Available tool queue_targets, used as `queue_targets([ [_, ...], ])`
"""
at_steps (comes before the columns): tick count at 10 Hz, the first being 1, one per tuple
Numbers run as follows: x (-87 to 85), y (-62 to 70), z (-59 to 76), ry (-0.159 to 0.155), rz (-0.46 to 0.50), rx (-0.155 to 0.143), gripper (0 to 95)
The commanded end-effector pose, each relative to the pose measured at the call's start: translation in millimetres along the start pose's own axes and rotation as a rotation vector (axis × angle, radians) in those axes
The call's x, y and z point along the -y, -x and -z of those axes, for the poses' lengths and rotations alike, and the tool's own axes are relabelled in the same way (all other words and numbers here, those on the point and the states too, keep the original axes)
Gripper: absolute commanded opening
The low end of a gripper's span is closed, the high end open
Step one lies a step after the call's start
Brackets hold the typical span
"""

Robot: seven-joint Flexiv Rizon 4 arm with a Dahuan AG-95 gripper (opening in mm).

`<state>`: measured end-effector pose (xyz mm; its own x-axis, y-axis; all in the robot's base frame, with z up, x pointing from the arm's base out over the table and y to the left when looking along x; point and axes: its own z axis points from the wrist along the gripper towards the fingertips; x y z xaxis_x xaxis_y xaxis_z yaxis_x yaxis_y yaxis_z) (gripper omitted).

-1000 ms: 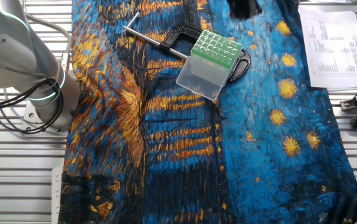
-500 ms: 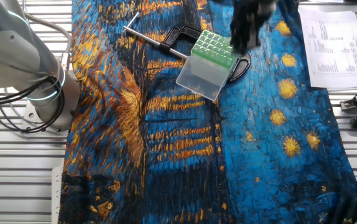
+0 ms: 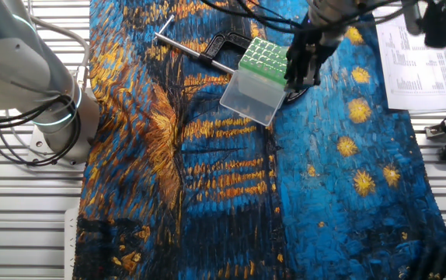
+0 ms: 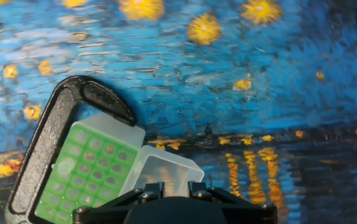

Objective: Insert a large pipette tip into the holder for large pipette tips

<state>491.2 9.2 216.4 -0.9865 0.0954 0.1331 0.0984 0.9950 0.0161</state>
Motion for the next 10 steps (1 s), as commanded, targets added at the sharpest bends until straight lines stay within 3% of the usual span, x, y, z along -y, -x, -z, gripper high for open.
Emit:
queue_targets([
  [1, 2.2, -1.2, -2.0, -0.003, 0.005, 0.010, 19.0],
  [5, 32.5, 9.1, -22.4, -0.007, 0.044, 0.013, 19.0],
  [7, 47.7, 8.0, -21.4, -0.033, 0.076, 0.012, 19.0],
  [10, 60.4, 18.7, -13.7, -0.026, 0.092, 0.033, 19.0],
])
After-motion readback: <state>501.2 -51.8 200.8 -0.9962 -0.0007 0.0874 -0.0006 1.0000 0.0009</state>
